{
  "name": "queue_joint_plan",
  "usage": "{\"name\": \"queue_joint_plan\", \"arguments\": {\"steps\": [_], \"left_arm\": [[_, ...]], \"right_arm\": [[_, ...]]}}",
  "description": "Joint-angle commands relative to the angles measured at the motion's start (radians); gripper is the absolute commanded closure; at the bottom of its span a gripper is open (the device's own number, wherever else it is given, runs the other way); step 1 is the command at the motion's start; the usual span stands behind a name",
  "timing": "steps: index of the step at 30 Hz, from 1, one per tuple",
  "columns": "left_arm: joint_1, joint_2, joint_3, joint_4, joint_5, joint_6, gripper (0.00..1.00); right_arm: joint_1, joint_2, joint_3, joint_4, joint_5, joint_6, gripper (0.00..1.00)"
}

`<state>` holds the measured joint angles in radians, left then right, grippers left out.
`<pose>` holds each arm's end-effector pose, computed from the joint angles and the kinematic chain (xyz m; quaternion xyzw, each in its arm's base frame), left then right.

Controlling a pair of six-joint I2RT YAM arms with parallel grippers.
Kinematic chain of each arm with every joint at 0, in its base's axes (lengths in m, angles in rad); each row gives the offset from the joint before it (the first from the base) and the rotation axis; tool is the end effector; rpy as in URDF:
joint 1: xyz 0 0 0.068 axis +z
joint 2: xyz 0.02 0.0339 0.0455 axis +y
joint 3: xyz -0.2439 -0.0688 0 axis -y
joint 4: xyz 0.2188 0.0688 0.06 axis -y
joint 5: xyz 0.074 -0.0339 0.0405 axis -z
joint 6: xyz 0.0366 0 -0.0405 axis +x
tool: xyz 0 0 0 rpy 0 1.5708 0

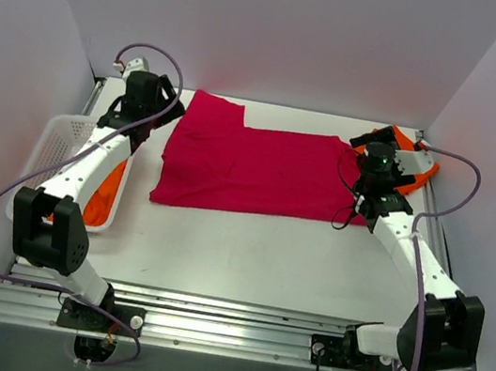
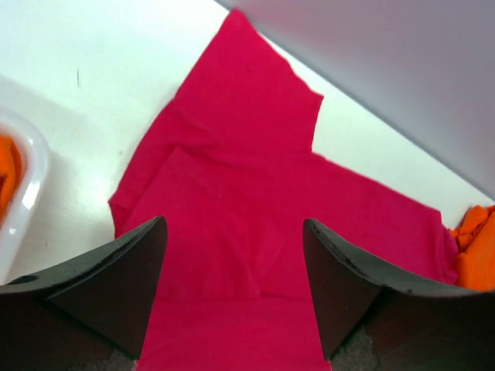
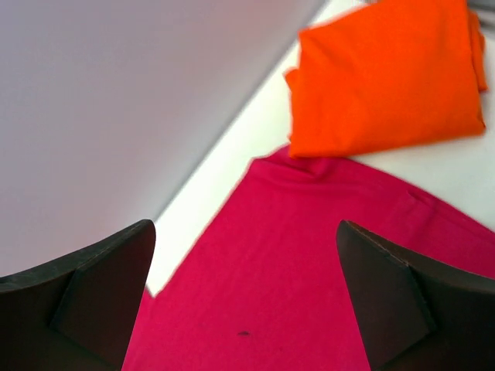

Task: Fold and stack the t-shirts
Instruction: Grap the side of the flattened tshirt furthest away from the robot with both arms

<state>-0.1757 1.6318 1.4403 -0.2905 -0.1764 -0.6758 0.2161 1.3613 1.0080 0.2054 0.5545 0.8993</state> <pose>0.3542 -0.0564 0.3232 -0.2551 0.8143 -0.1444 0.5010 0.2965 0.0454 0.3172 0.4124 0.6265 0.1565 0.6426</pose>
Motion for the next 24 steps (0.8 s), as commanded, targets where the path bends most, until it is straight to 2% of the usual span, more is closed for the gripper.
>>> {"name": "queue_joint_plan", "arguments": {"steps": [1, 3, 4, 6, 7, 8, 11, 17, 24], "left_arm": [[-0.092, -0.084, -0.128, -0.01, -0.07, -0.018, 0.21], [-0.137, -0.118, -0.236, 0.06, -0.098, -0.025, 0.21], [-0.165, -0.128, -0.266, 0.082, -0.101, -0.033, 0.23], [-0.18, -0.11, -0.32, 0.103, -0.086, -0.06, 0.31], [-0.195, -0.081, -0.328, 0.099, -0.077, -0.073, 0.4], [-0.205, -0.066, -0.339, 0.103, -0.078, -0.083, 0.43], [-0.238, -0.015, -0.399, 0.163, -0.09, -0.1, 0.57], [-0.246, 0.062, -0.429, 0.212, -0.101, -0.117, 0.74], [-0.246, 0.132, -0.422, 0.151, -0.155, -0.125, 0.81]], "right_arm": [[0.008, -0.086, -0.131, 0.046, 0.021, -0.069, 0.02], [0.009, -0.123, -0.202, 0.144, -0.055, -0.085, 0.09], [0.009, -0.123, -0.233, 0.17, -0.077, -0.085, 0.29], [0.006, -0.091, -0.285, 0.206, -0.143, -0.071, 0.51], [0.008, -0.055, -0.292, 0.209, -0.151, -0.074, 0.89], [0.011, -0.033, -0.304, 0.215, -0.162, -0.073, 1.0], [0.012, 0.06, -0.325, 0.255, -0.183, -0.059, 1.0], [0.002, 0.251, -0.292, 0.288, -0.169, -0.057, 1.0], [-0.02, 0.38, -0.255, 0.29, -0.217, -0.017, 1.0]]}}
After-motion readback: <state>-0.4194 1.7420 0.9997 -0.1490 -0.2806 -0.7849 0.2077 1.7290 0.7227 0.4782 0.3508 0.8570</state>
